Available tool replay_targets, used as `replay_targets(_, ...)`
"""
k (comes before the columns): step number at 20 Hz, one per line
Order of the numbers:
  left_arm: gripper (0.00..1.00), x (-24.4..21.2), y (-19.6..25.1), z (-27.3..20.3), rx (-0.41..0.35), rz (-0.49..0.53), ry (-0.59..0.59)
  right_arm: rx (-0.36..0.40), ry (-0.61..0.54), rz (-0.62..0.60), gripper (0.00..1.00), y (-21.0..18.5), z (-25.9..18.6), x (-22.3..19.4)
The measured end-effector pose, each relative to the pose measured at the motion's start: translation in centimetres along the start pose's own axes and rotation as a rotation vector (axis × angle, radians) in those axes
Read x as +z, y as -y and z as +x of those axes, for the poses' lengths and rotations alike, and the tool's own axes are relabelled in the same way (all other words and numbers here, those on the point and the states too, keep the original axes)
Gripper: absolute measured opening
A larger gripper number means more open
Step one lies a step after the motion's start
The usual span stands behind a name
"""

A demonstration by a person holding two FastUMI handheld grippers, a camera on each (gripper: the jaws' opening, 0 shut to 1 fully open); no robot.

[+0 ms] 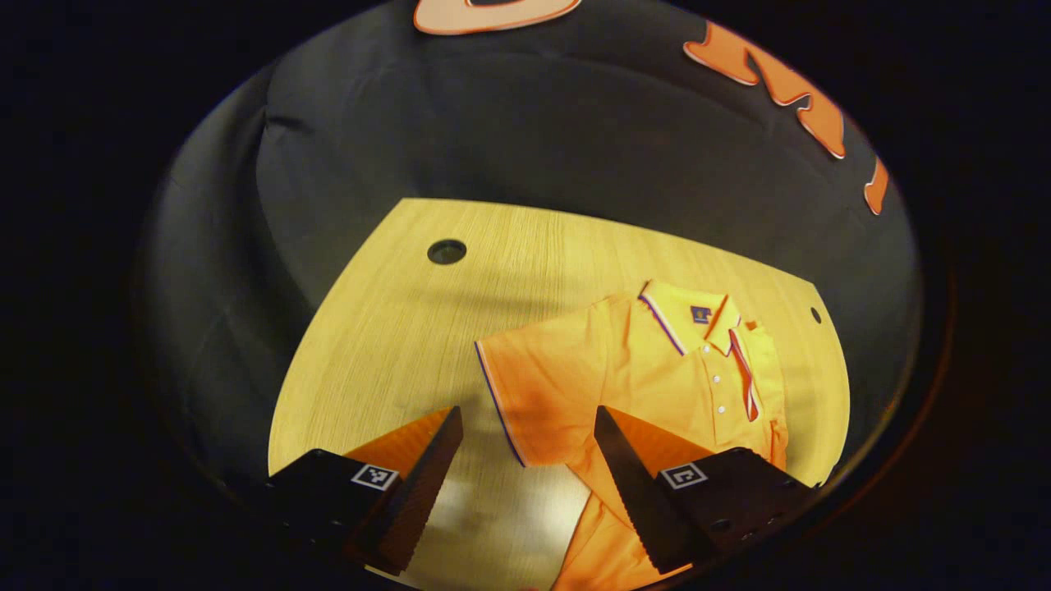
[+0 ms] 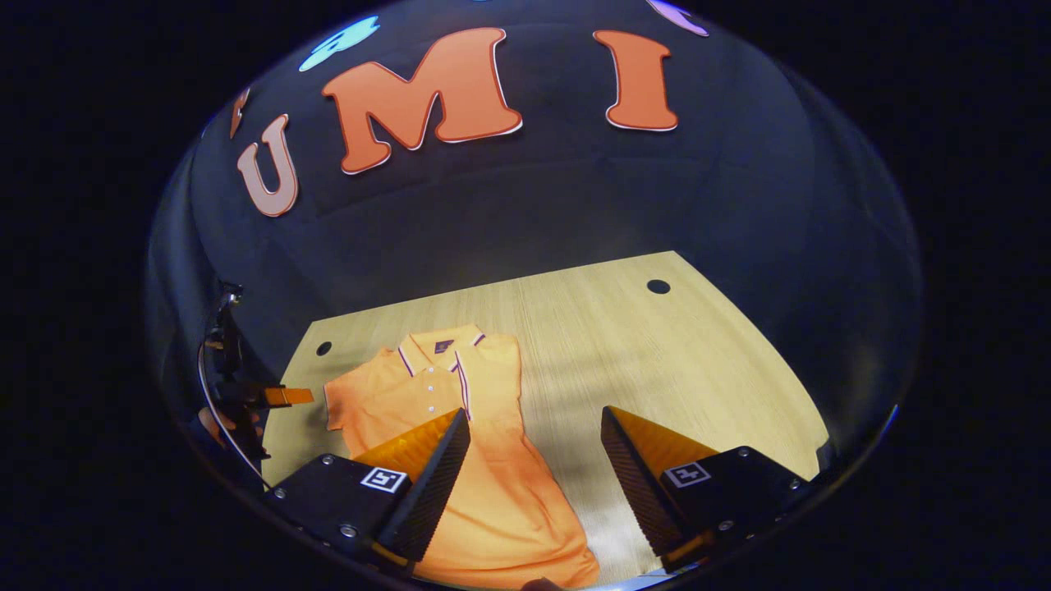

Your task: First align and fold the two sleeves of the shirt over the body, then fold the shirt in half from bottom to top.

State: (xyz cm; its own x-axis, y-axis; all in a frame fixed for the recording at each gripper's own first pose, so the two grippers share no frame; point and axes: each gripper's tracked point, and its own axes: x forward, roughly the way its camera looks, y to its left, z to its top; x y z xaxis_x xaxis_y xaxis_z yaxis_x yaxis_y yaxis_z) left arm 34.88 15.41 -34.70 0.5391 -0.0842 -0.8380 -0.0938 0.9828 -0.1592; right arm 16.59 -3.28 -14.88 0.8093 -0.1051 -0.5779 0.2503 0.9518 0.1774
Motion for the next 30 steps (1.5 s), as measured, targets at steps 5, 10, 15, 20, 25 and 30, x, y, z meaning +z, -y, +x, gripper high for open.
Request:
replay_targets(5, 0.96, -0.9, 0.8, 3.7, -0.008, -0.049, -0.175, -0.08, -0.007, 0.02, 0.98, 2.5, -1.9, -2.3)
replay_targets(10, 0.95, -0.8, 0.4, 6.1, 0.069, -0.026, -0.251, -0.12, -0.025, 0.1, 0.98, 3.9, -3.7, -4.8)
replay_targets(15, 0.89, -2.9, -0.2, 7.7, 0.107, -0.014, -0.384, -0.149, -0.031, 0.132, 0.98, 4.7, -4.9, -5.8)
replay_targets(20, 0.63, -1.7, 0.2, 8.3, 0.075, -0.032, -0.316, -0.161, -0.043, 0.151, 0.98, 5.5, -5.9, -6.4)
replay_targets(25, 0.13, -0.7, 2.2, 7.4, -0.037, -0.002, -0.271, -0.162, -0.028, 0.159, 0.98, 6.4, -6.8, -6.2)
replay_targets(30, 0.13, 2.5, 5.0, 5.0, -0.082, 0.084, -0.166, -0.169, -0.016, 0.186, 0.98, 7.4, -7.5, -6.4)
